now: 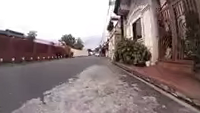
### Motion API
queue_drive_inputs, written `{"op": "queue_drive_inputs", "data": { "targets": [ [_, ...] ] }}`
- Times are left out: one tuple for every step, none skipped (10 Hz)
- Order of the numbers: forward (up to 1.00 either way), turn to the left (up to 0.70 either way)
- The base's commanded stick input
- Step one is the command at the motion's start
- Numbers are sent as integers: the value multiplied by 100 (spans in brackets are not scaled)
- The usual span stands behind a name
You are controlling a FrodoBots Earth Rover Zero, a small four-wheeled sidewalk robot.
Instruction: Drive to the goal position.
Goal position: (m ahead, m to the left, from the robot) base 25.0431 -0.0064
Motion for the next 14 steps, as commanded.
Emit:
{"op": "queue_drive_inputs", "data": {
  "targets": [
    [100, 2],
    [100, 2],
    [100, 2],
    [100, 2],
    [100, 2],
    [100, 2],
    [100, 2],
    [100, 2],
    [100, 2],
    [100, 0],
    [100, 2],
    [100, 0],
    [100, 0],
    [100, 2]
  ]
}}
